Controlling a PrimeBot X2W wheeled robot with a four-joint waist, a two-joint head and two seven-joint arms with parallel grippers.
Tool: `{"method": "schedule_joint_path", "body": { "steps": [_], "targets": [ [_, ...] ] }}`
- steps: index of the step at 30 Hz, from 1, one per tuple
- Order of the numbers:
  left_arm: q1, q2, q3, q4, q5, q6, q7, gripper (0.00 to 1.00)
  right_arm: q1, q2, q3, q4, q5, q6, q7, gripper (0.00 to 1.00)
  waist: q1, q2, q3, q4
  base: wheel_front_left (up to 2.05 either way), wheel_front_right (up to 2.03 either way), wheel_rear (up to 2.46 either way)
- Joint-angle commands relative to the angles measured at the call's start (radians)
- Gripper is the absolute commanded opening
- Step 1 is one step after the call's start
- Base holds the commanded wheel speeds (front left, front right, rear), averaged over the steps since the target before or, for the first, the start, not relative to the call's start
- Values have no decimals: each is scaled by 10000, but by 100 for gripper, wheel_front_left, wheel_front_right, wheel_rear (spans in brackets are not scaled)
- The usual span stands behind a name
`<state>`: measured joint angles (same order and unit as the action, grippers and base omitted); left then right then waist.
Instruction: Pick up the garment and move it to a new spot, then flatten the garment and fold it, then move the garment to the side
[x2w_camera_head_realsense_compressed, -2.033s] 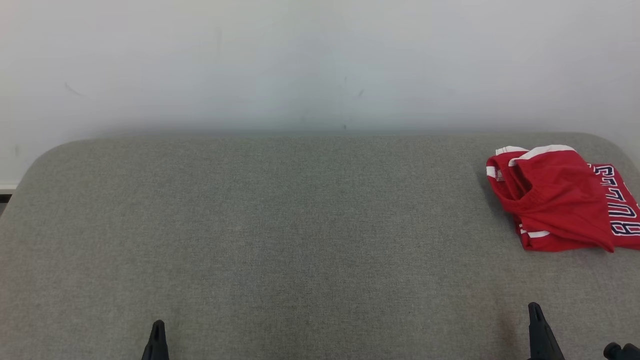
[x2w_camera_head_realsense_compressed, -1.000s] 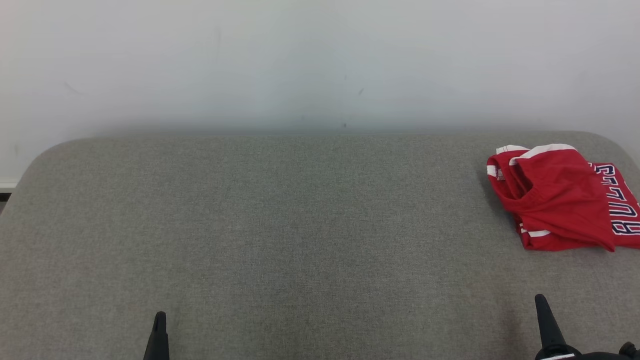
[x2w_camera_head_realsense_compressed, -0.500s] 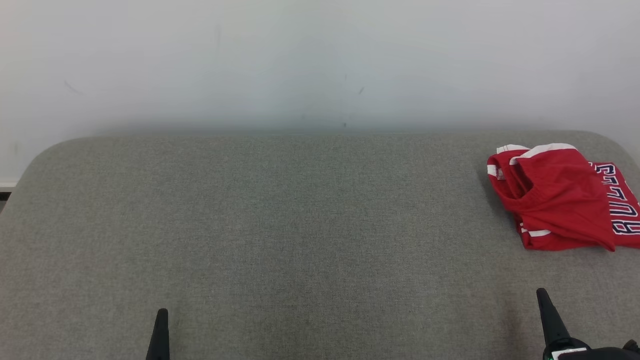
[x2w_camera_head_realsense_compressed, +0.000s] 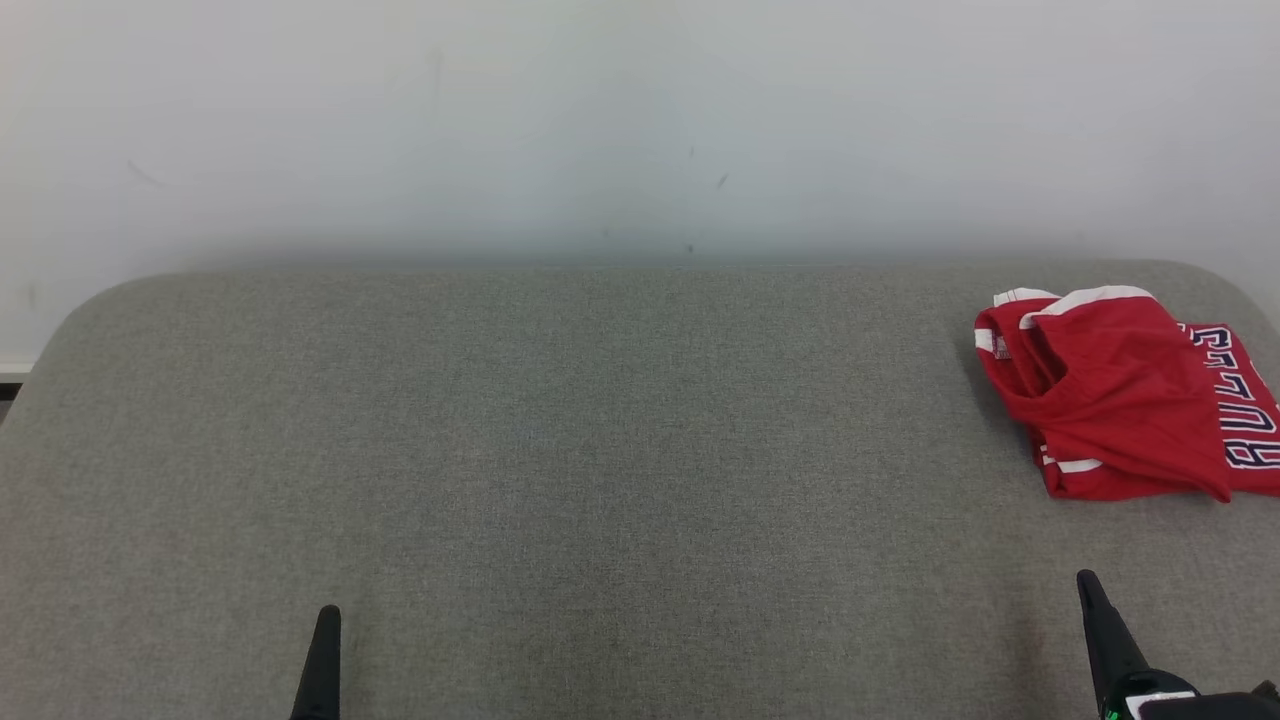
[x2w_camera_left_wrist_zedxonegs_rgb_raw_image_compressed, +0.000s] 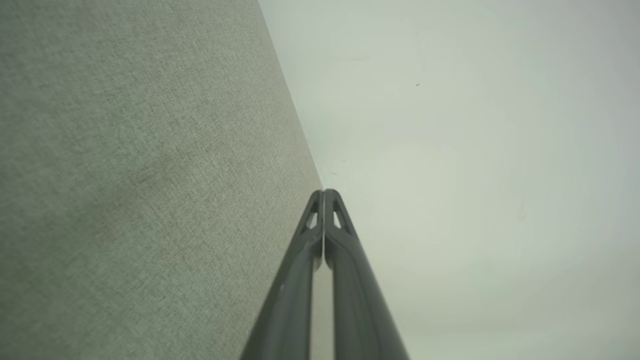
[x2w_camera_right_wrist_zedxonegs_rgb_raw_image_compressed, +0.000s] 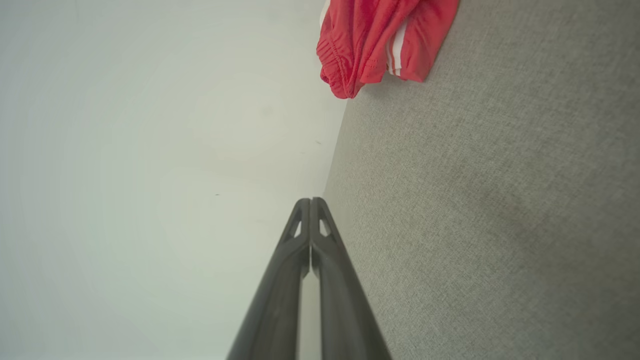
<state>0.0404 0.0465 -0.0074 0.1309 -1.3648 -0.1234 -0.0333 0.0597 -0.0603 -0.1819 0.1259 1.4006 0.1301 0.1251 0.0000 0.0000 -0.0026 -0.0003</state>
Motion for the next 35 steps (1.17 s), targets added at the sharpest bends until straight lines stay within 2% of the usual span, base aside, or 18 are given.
{"method": "schedule_joint_path", "body": {
  "steps": [1, 27, 35],
  "targets": [
    [-126, 52, -25, -91, -232, -44, 62, 0, -176, -41, -44, -68, 240, 9, 83, 0, 0, 0, 1, 0, 0, 0, 0],
    [-233, 62, -88, -243, -2340, -86, 422, 0, -250, -10, -294, -178, 2162, 11, 735, 0, 0, 0, 36, 3, 0, 0, 0],
    [-229, 62, -98, -261, -2622, -88, 458, 0, -274, 3, -340, -193, 2426, 11, 836, 0, 0, 0, 42, 3, 0, 0, 0]
  ]
}}
